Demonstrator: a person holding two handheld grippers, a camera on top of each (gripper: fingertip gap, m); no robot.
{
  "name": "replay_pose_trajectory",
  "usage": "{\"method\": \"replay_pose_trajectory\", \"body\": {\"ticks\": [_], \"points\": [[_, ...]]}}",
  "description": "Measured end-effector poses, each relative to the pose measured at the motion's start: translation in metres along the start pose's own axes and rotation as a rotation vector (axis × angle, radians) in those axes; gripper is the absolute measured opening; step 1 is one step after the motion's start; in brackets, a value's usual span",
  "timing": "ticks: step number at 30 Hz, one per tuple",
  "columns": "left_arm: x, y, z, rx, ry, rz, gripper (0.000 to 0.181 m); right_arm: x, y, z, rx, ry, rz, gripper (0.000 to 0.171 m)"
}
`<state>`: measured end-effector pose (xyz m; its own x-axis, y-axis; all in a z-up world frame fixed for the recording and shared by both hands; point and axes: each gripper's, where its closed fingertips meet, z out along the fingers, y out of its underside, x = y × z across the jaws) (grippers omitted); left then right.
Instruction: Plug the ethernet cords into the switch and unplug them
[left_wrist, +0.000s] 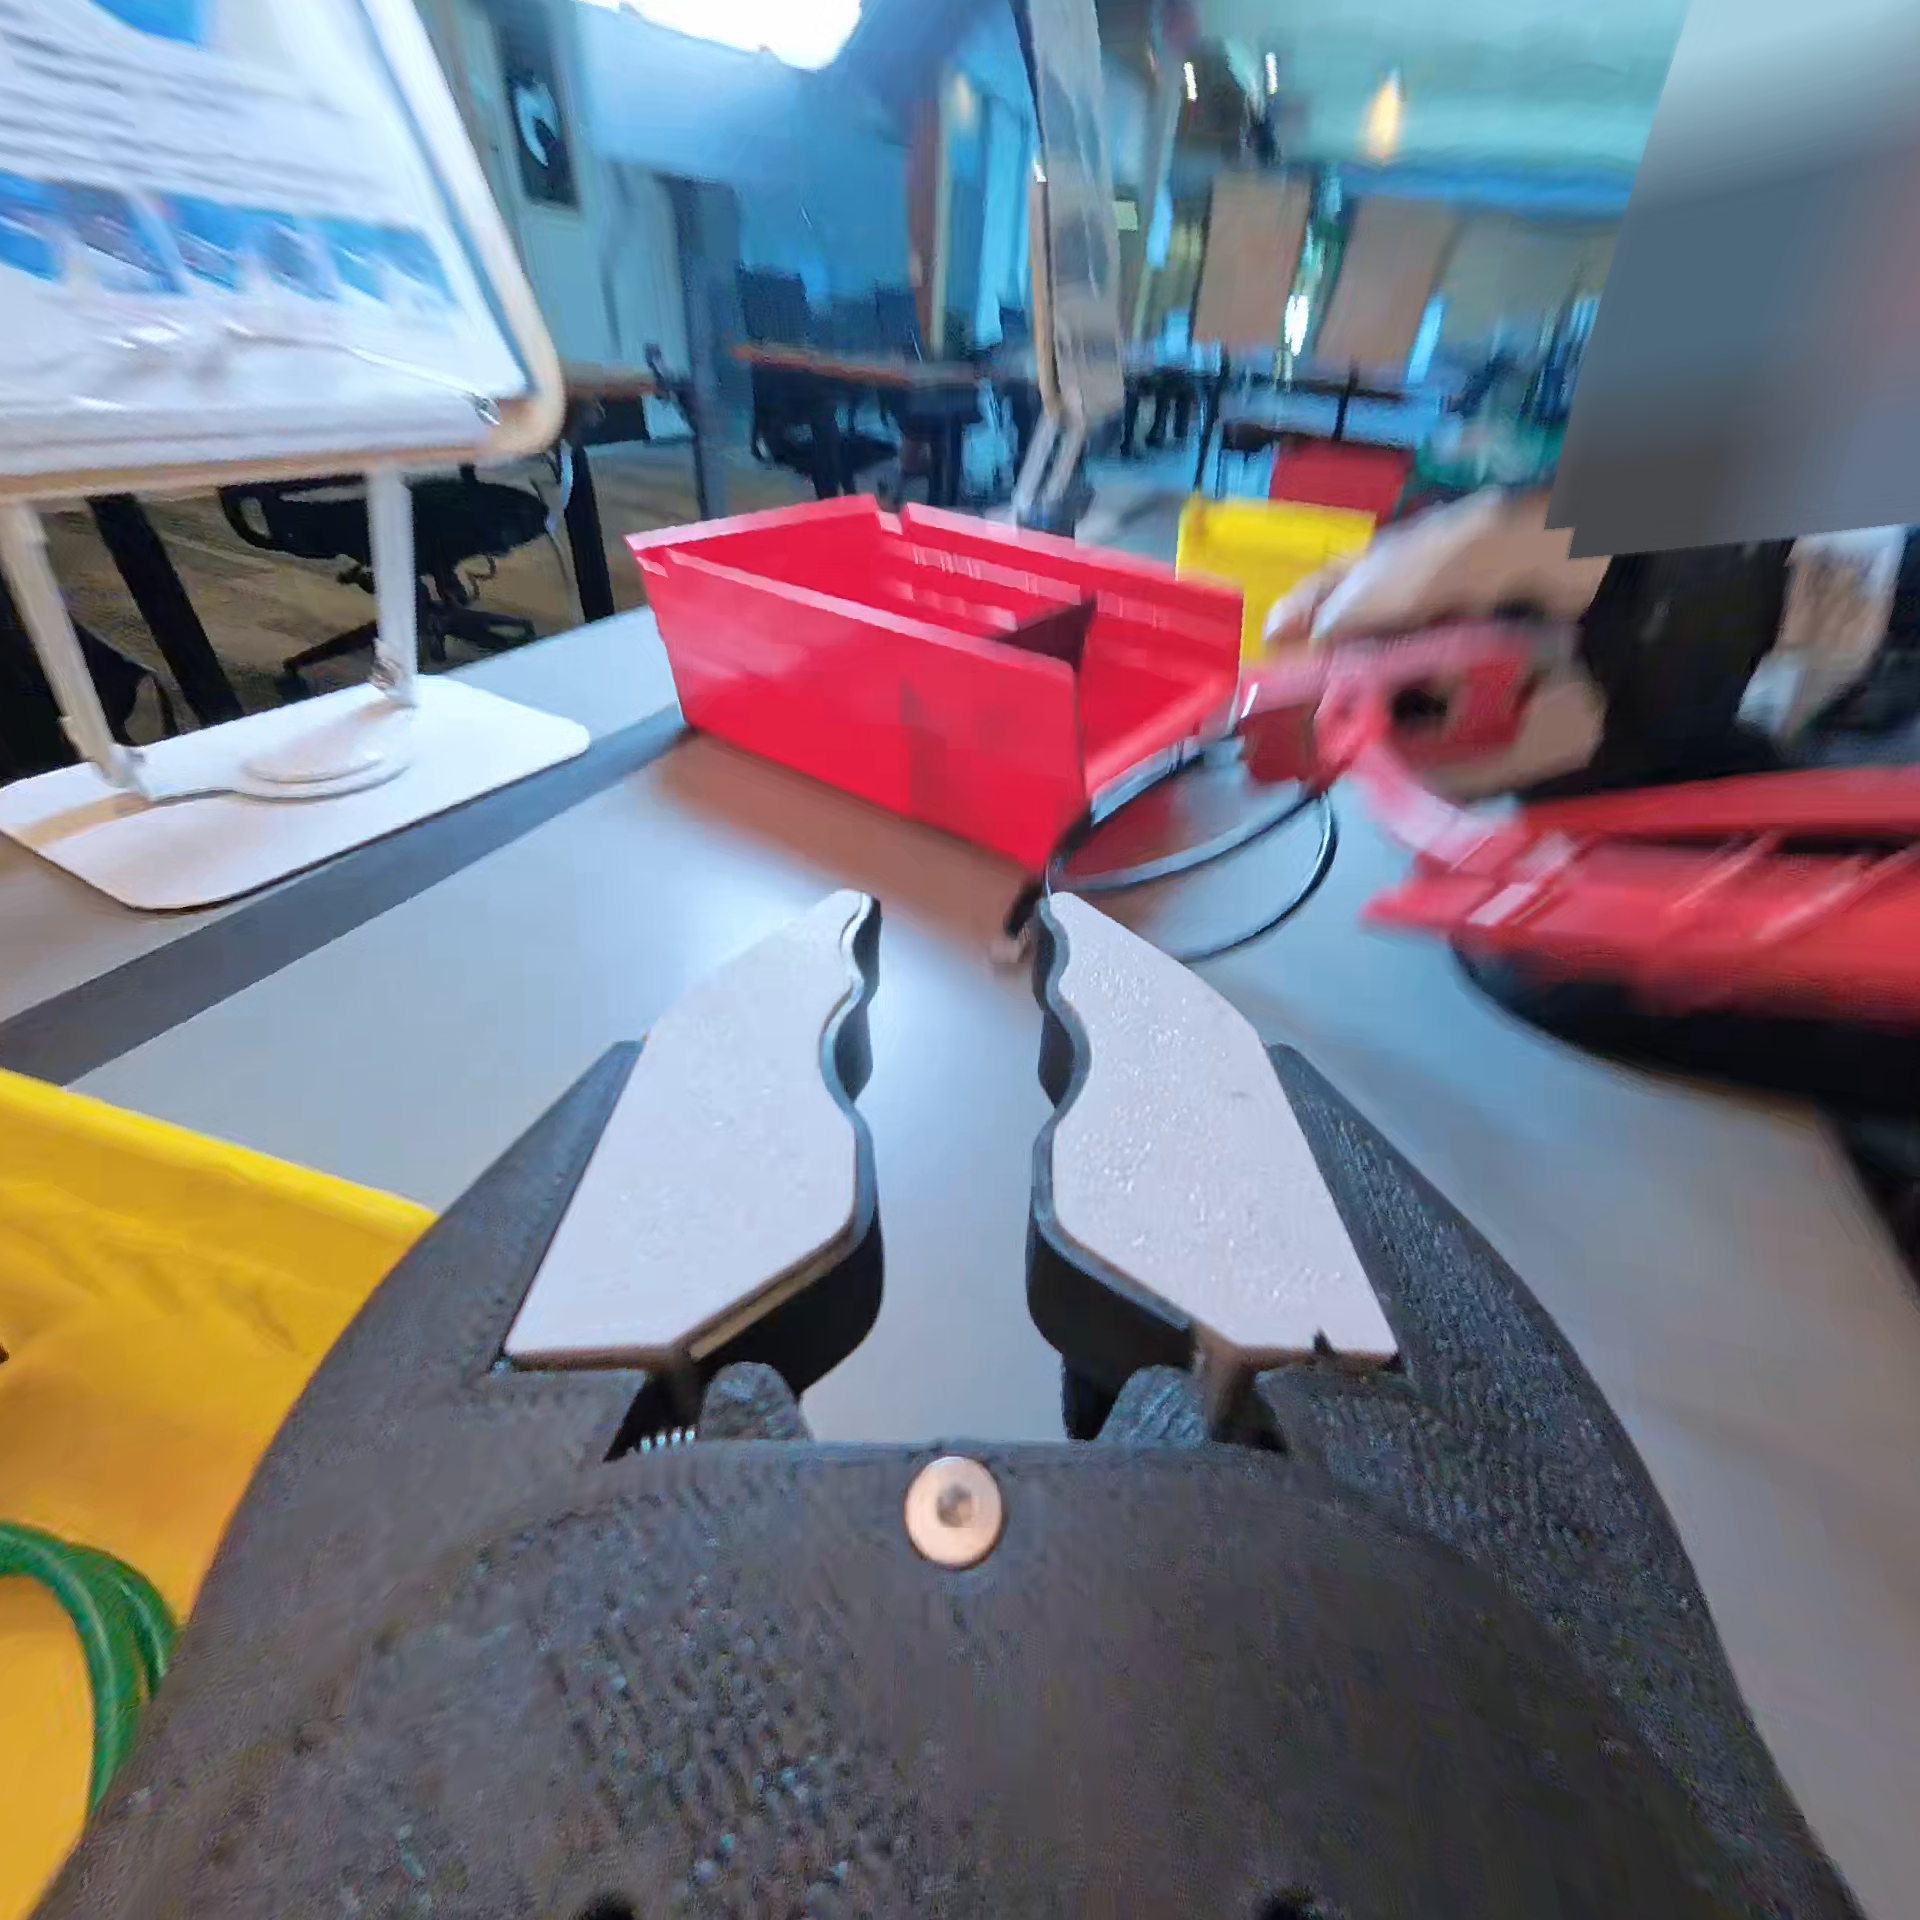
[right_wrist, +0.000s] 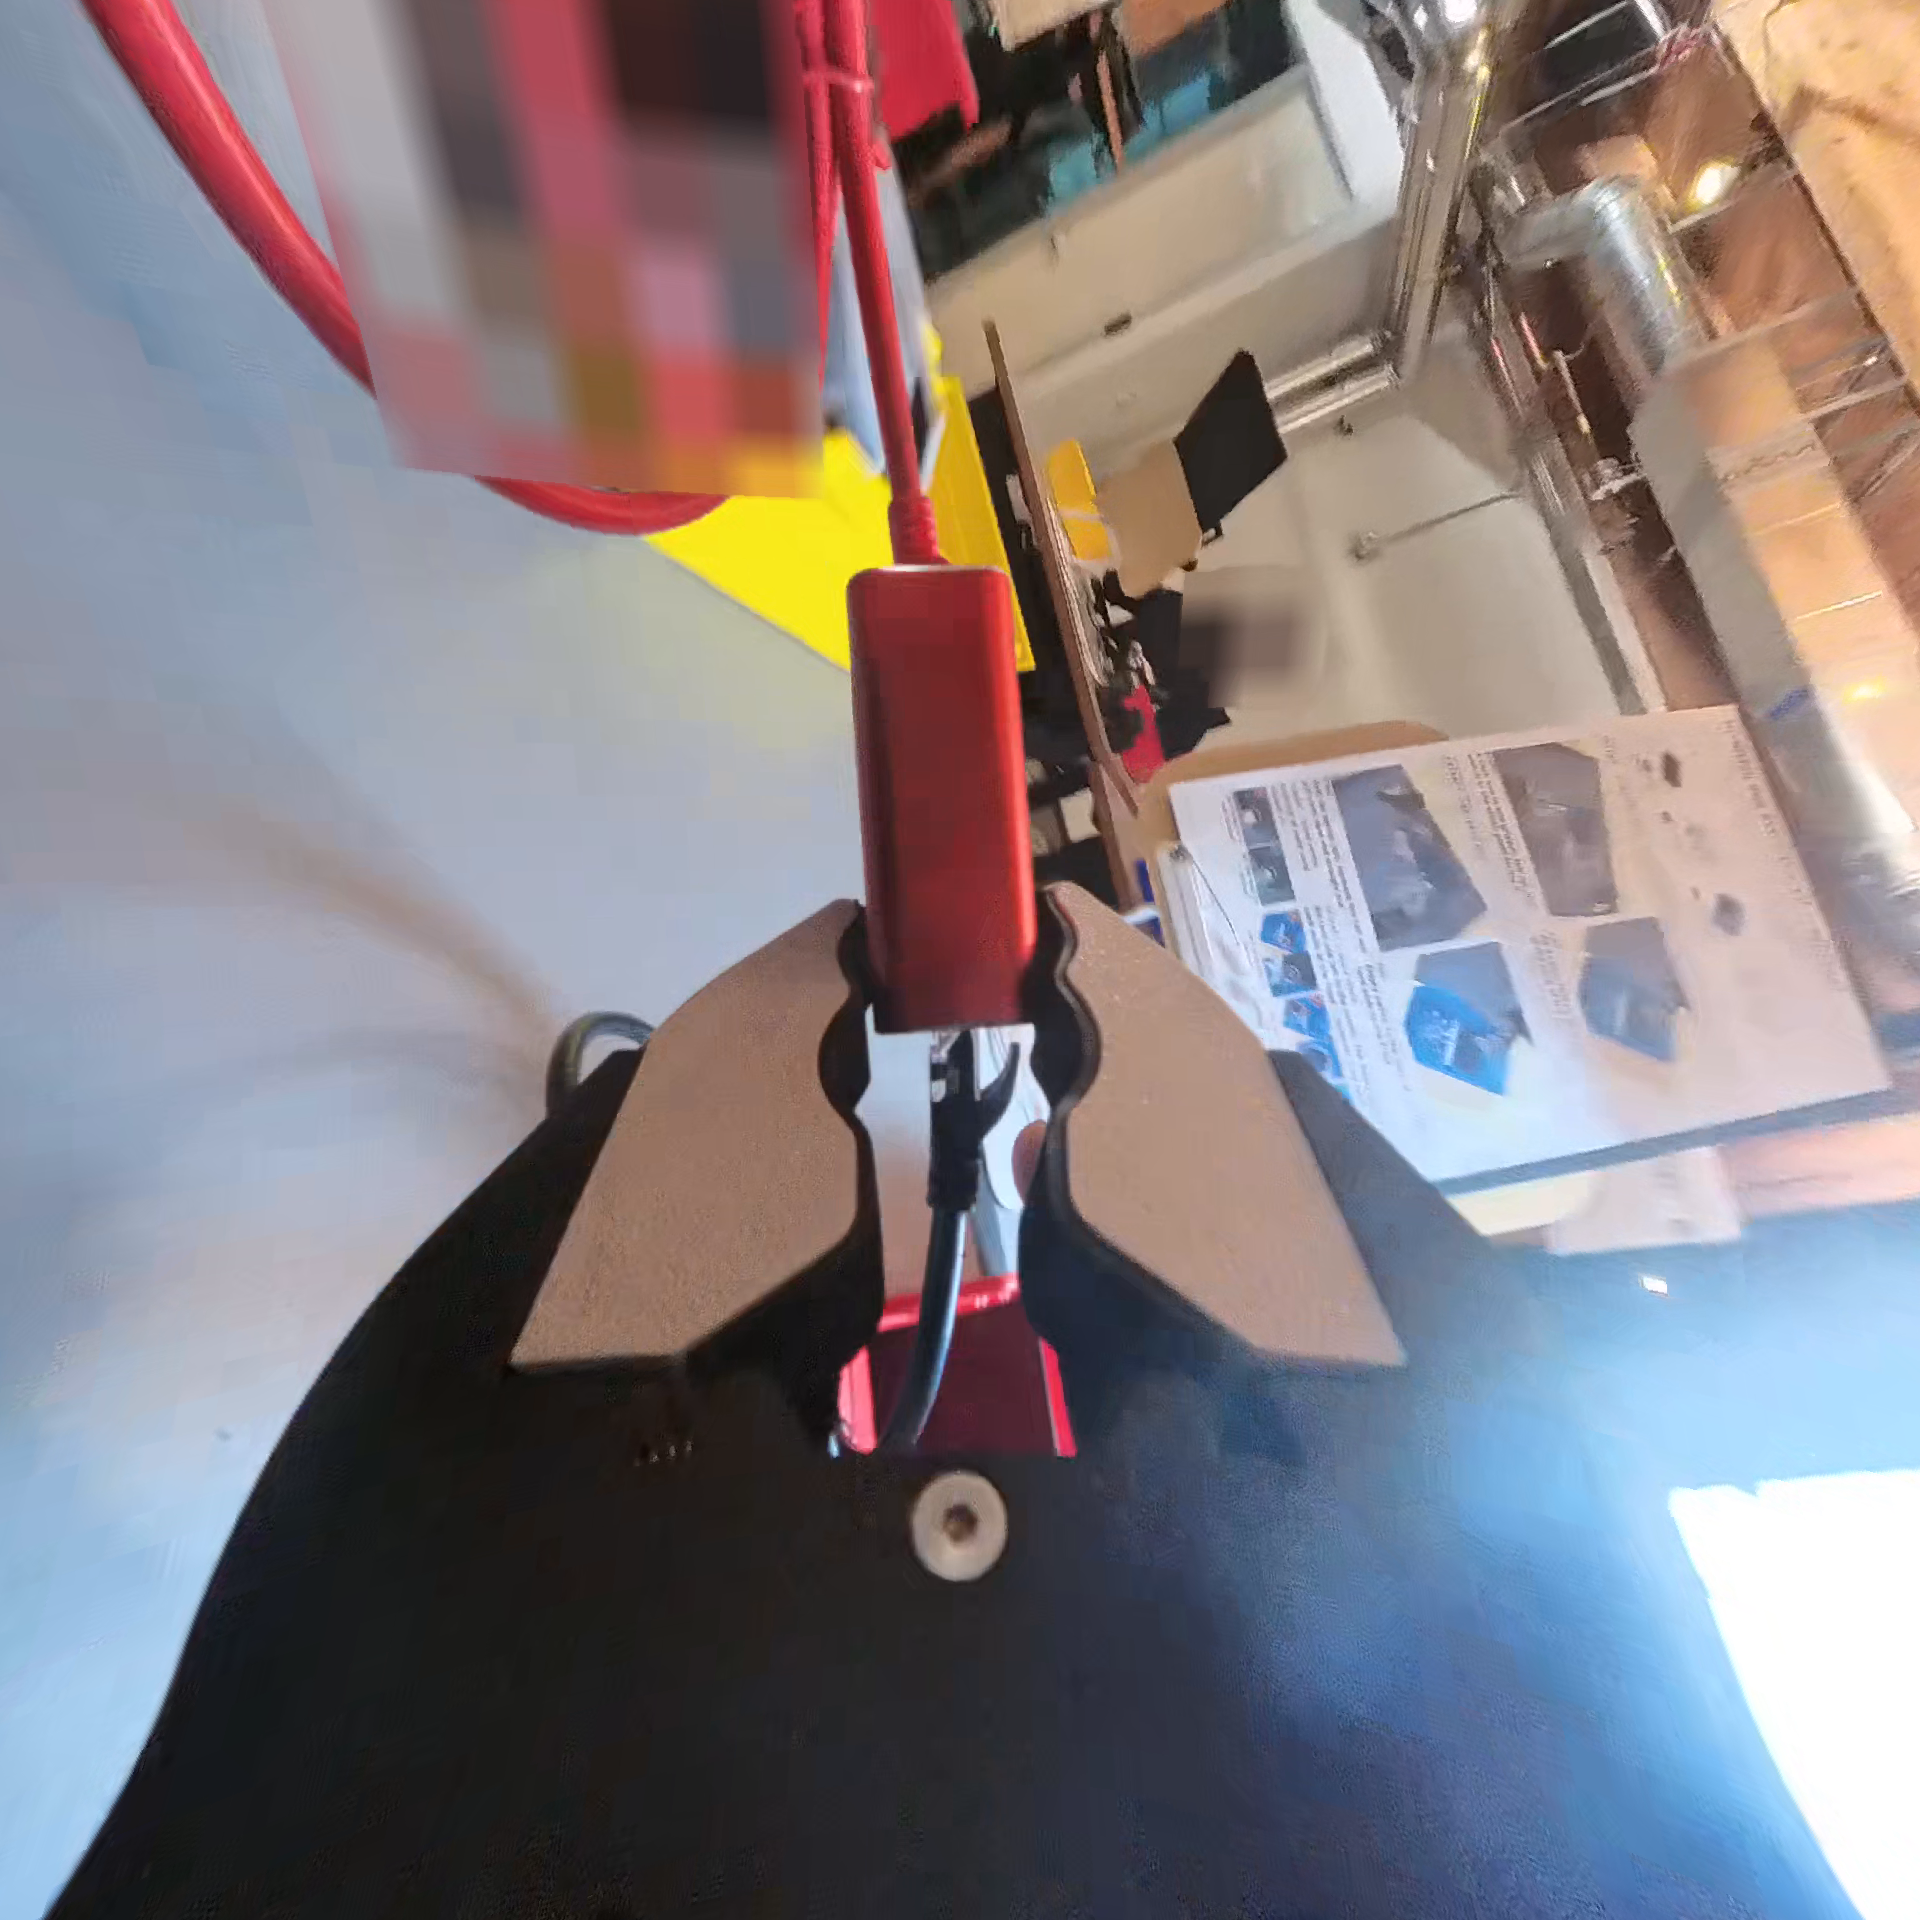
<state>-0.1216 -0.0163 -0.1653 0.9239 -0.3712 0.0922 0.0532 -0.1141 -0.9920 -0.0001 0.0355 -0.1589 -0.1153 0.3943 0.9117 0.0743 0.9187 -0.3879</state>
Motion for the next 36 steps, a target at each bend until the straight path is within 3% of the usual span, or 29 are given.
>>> {"method": "replay_pose_trajectory", "body": {"ticks": [2,4,9,11,13,14,16,20,25,28,32,36], "points": [[0.008,-0.031,-0.014,0.113,0.071,-0.126,0.029,-0.009,0.01,0.006,-0.058,-0.001,-0.099,0.027],[0.031,-0.047,-0.022,0.119,0.193,-0.194,0.037,-0.015,0.018,0.013,-0.122,0.003,-0.166,0.027],[0.05,0.031,-0.014,-0.401,0.14,-0.027,0.082,-0.003,0.032,0.018,-0.2,0.028,-0.033,0.027],[0.051,0.049,-0.007,-0.462,0.157,-0.115,0.078,0.001,0.033,0.016,-0.19,0.025,0.067,0.027],[0.041,0.07,-0.004,-0.549,0.114,-0.081,0.066,0.001,0.029,0.013,-0.14,-0.011,0.191,0.027],[0.039,0.075,-0.004,-0.572,0.108,-0.027,0.048,0.0,0.027,0.011,-0.11,-0.041,0.266,0.027],[0.027,0.074,-0.001,-0.559,0.02,0.128,0.034,-0.001,0.022,0.007,-0.054,-0.118,0.408,0.027],[-0.006,0.053,-0.001,-0.501,-0.278,0.618,0.024,-0.004,0.016,-0.006,0.068,-0.304,0.638,0.026],[-0.01,0.011,-0.003,-0.27,-0.56,1.186,0.021,-0.012,0.011,-0.022,0.15,-0.484,0.762,0.026],[-0.009,0.002,-0.005,-0.229,-0.66,1.469,0.02,-0.025,0.013,-0.03,0.163,-0.6,0.787,0.026],[-0.011,0.003,-0.005,-0.243,-0.658,1.432,0.021,-0.034,0.012,-0.031,0.165,-0.658,0.805,0.026],[-0.014,0.036,0.0,-0.347,-0.414,1.075,0.039,-0.023,0.024,-0.024,0.113,-0.556,0.799,0.026]]}}
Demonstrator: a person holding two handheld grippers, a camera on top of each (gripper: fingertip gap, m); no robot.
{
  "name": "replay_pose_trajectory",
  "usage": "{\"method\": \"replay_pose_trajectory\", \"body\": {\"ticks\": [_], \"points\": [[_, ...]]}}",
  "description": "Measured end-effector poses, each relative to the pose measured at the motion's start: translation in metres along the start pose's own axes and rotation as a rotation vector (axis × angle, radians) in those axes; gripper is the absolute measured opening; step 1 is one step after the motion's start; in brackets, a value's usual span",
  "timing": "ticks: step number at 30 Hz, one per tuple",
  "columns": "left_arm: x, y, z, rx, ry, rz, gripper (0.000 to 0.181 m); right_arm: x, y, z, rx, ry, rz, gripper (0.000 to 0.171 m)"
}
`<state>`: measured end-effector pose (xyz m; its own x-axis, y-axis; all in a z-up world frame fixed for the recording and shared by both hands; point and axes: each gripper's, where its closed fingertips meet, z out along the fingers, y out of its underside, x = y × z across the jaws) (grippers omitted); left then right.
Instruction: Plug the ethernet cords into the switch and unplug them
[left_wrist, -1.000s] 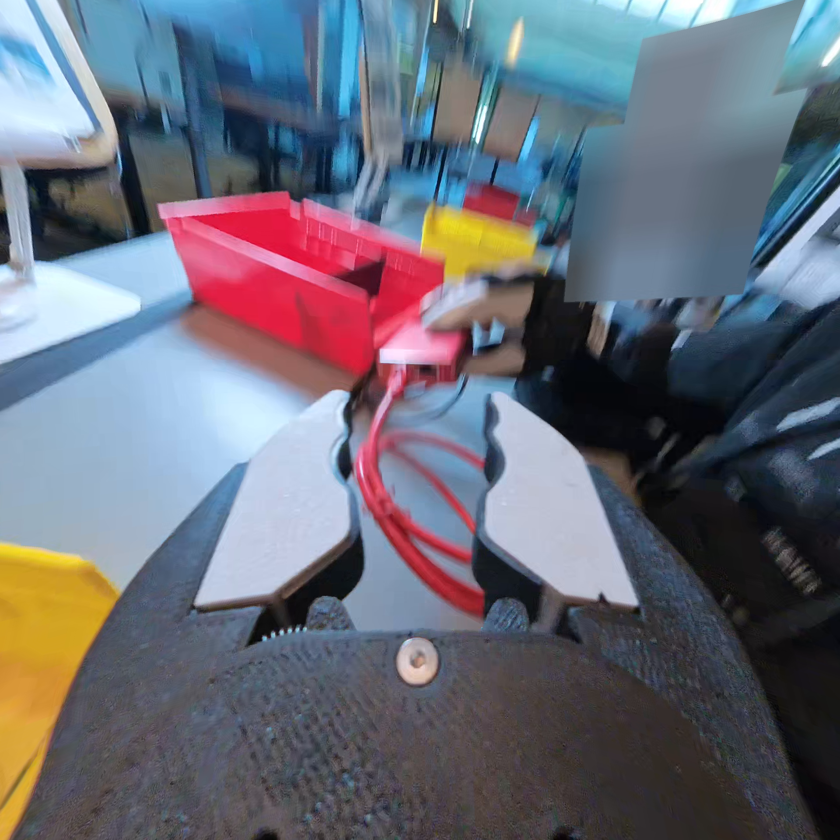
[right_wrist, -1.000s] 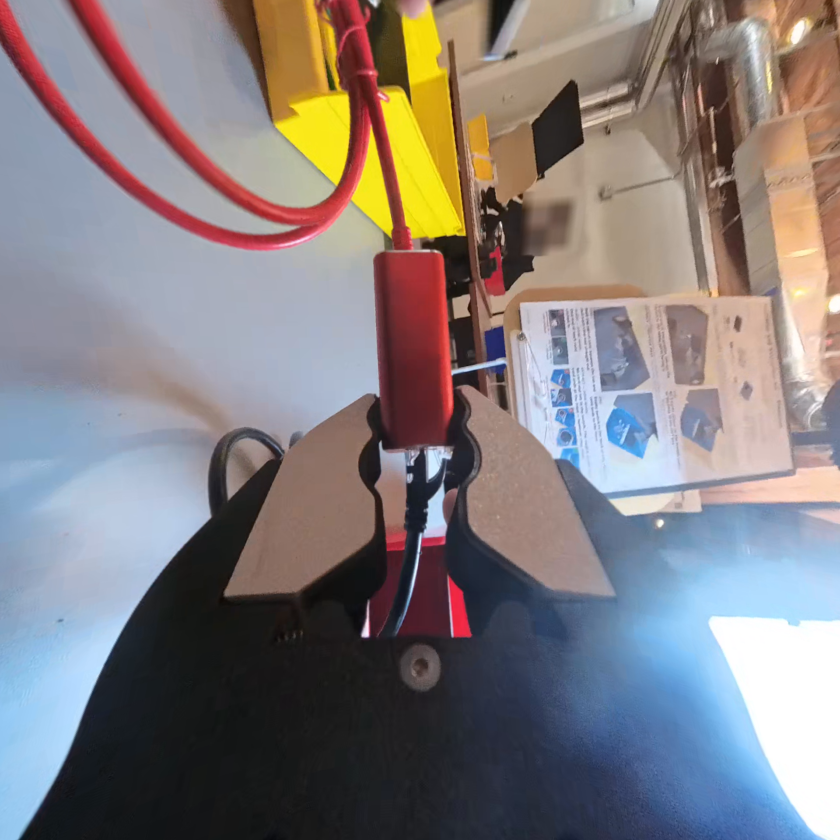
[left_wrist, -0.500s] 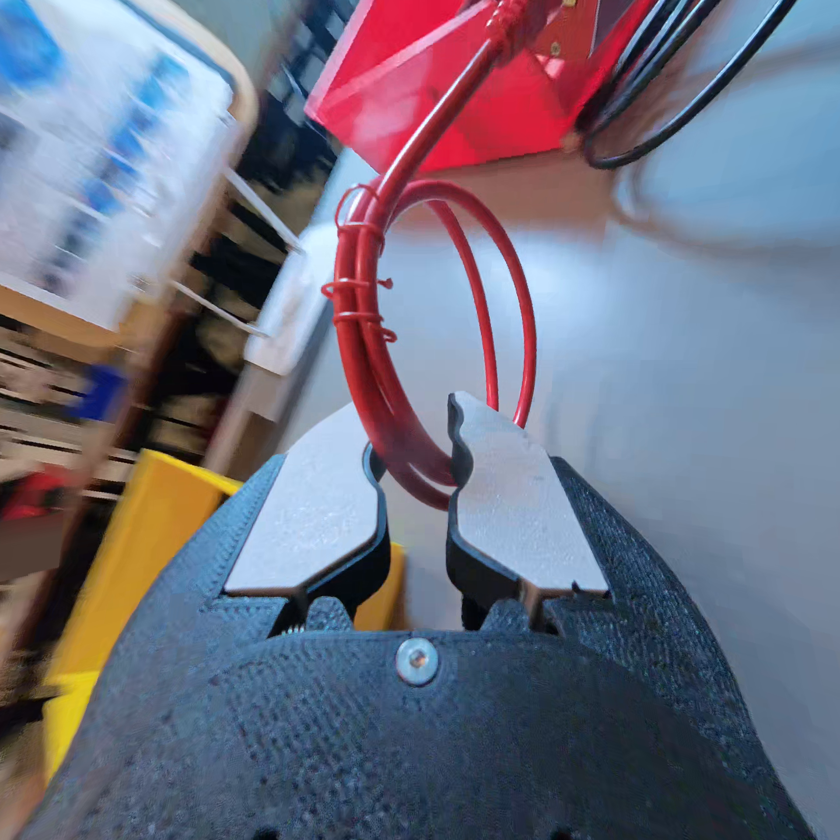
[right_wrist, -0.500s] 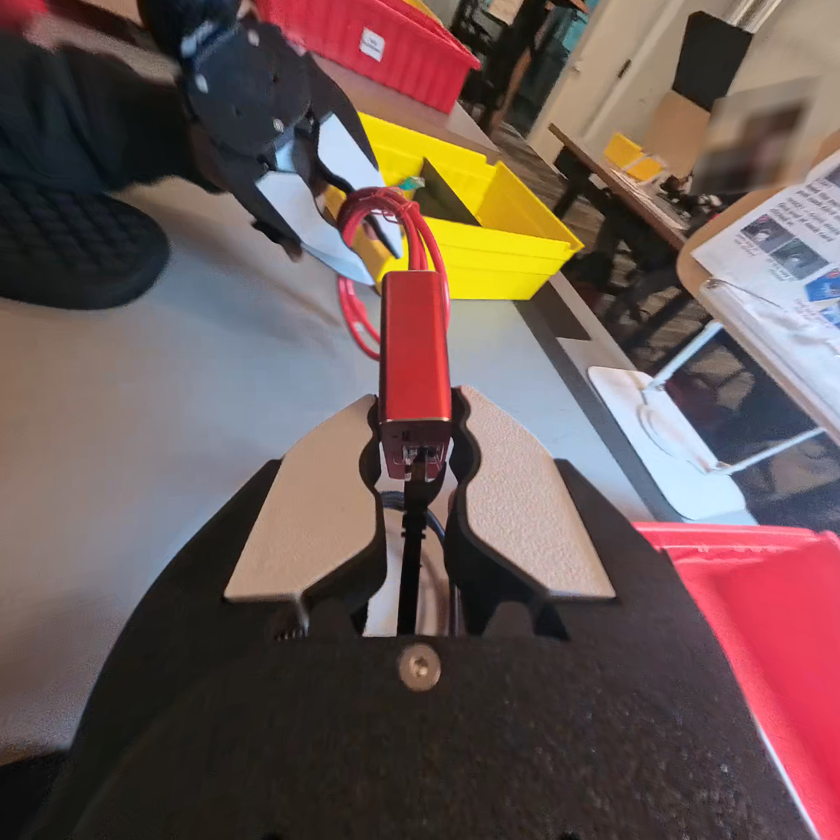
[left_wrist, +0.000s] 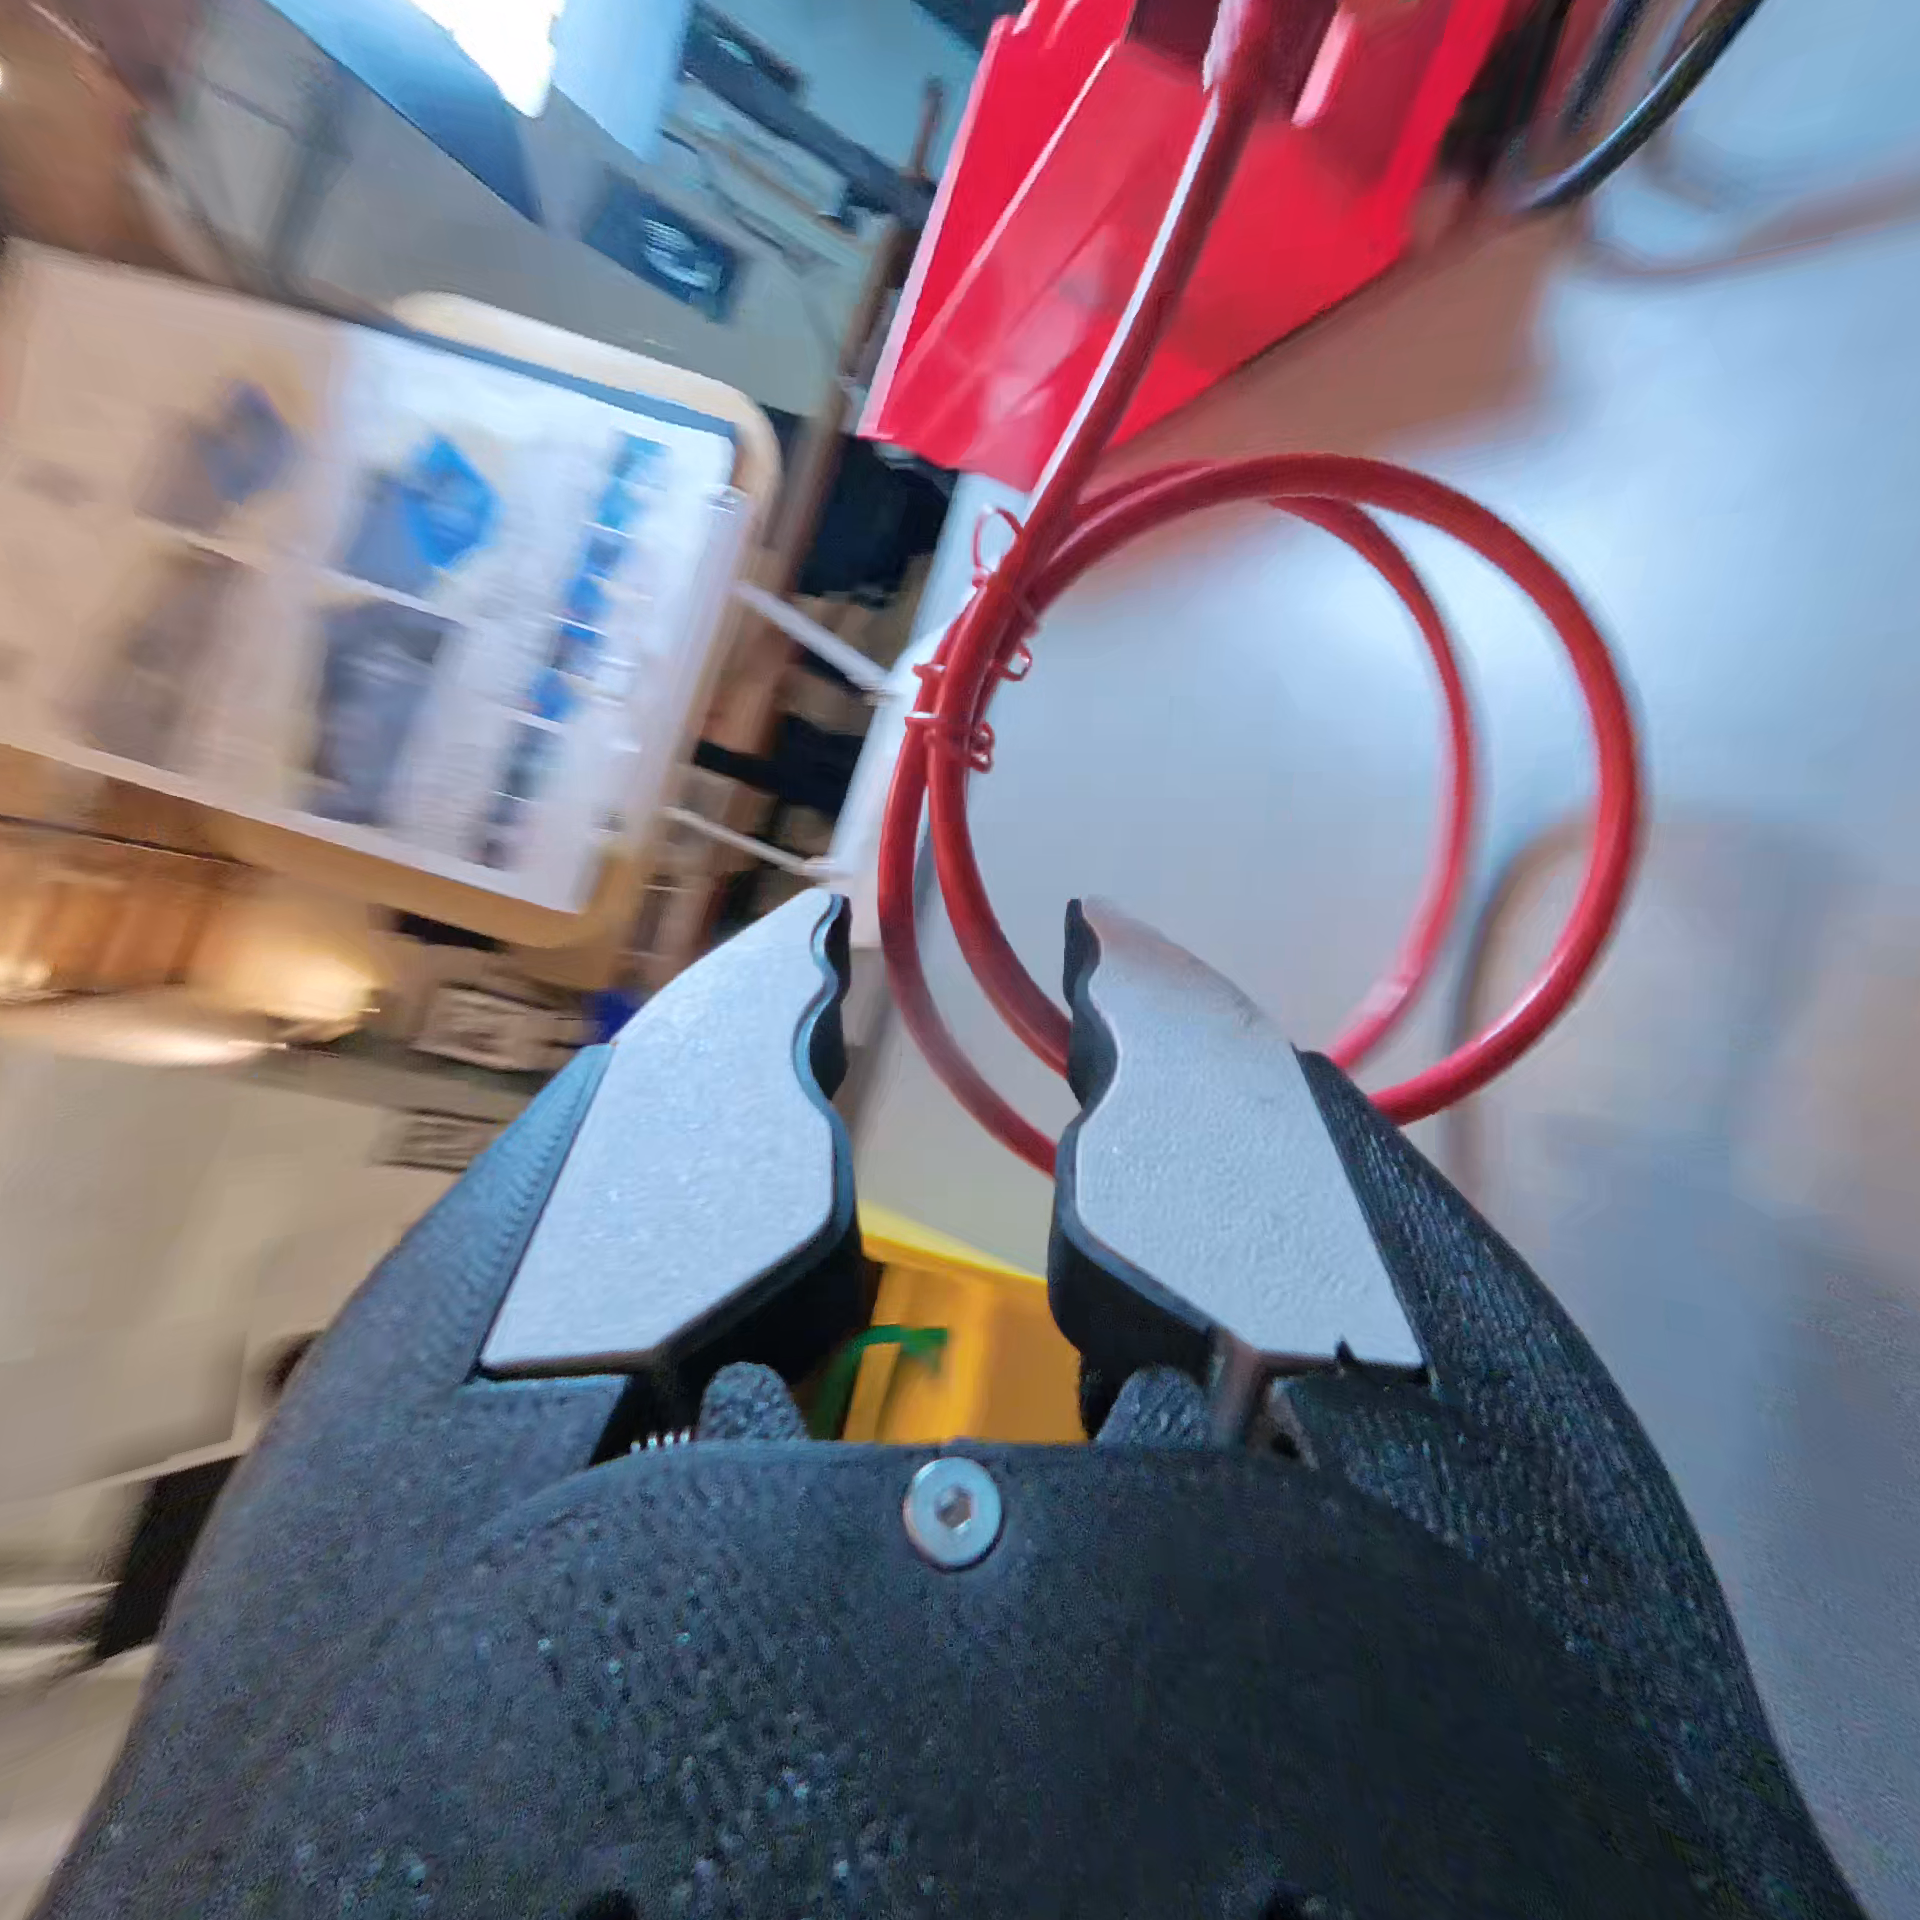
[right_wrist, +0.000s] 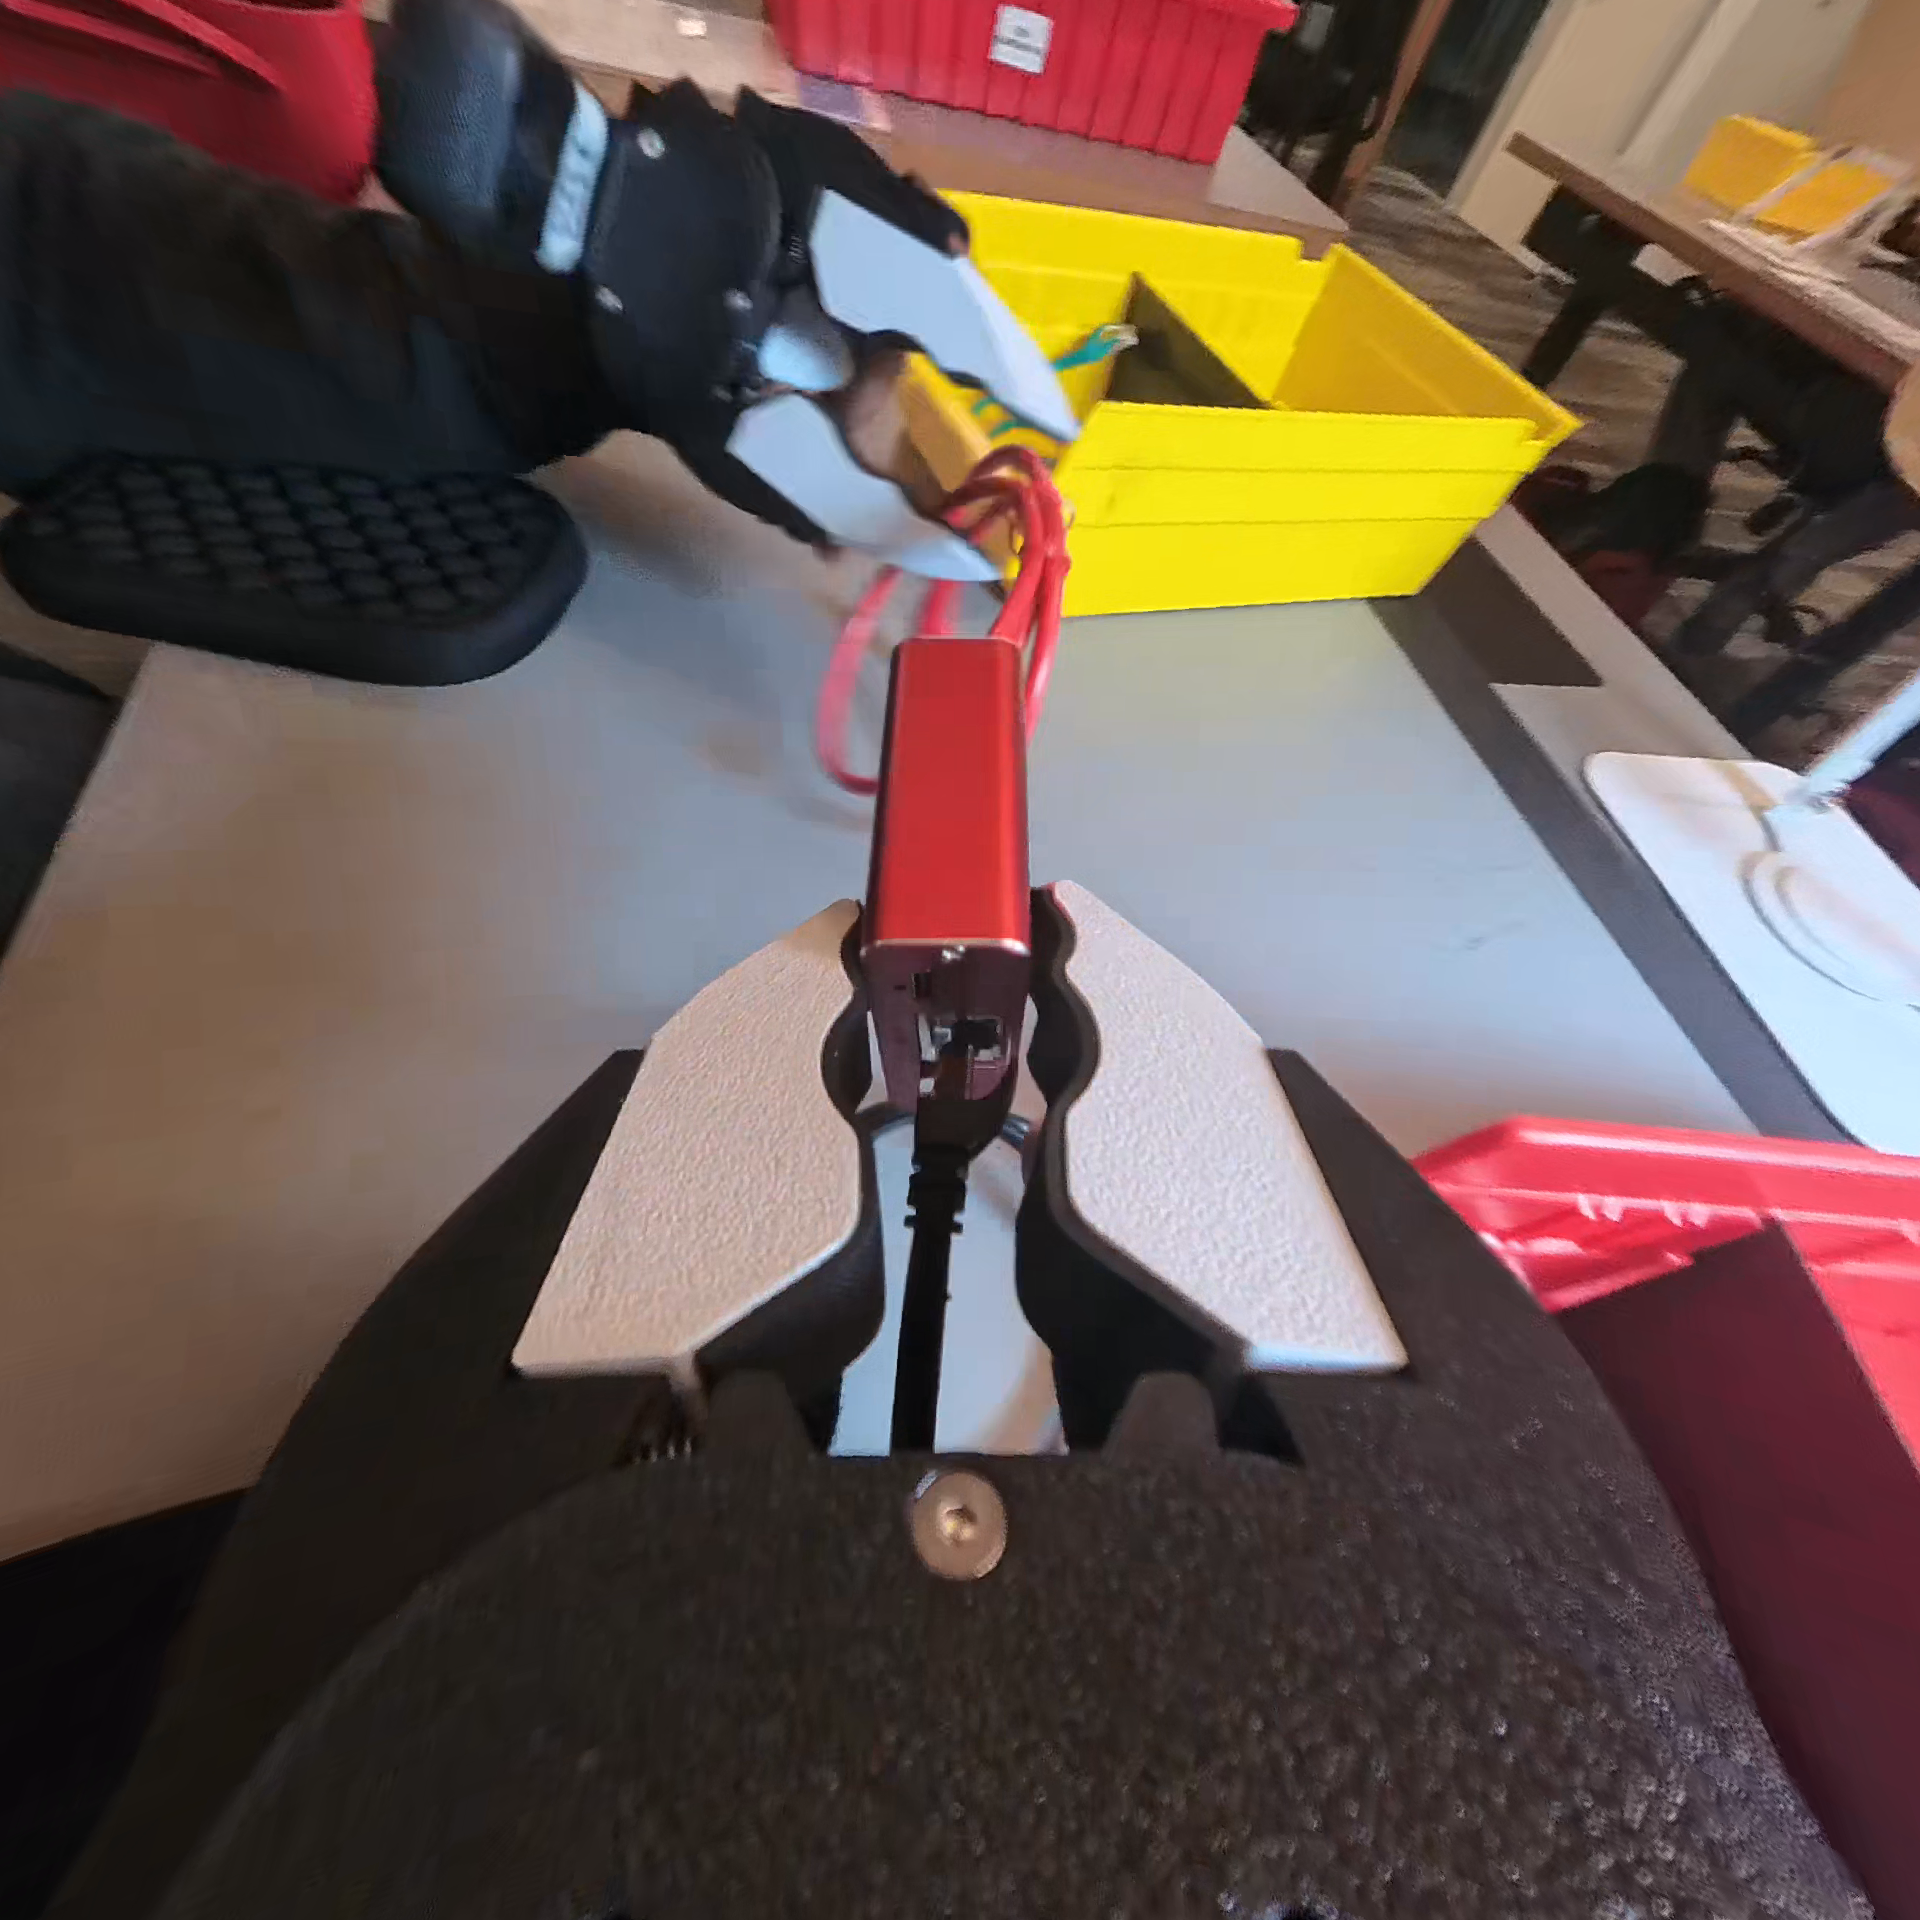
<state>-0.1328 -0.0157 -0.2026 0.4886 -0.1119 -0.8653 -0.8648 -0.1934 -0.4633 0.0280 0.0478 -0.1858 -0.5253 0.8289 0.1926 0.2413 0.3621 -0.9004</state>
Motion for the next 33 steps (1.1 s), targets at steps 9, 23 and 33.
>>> {"method": "replay_pose_trajectory", "body": {"ticks": [9,23,33], "points": [[-0.018,-0.043,-0.05,0.399,0.482,-0.822,0.052,0.009,0.002,-0.002,0.02,0.034,-0.005,0.026],[-0.033,-0.045,-0.055,0.476,0.559,-1.063,0.041,-0.018,-0.04,-0.022,0.327,-0.277,0.224,0.026],[-0.012,-0.011,-0.022,0.149,0.429,-1.004,0.034,-0.02,-0.064,-0.013,0.311,0.203,-0.42,0.027]]}}
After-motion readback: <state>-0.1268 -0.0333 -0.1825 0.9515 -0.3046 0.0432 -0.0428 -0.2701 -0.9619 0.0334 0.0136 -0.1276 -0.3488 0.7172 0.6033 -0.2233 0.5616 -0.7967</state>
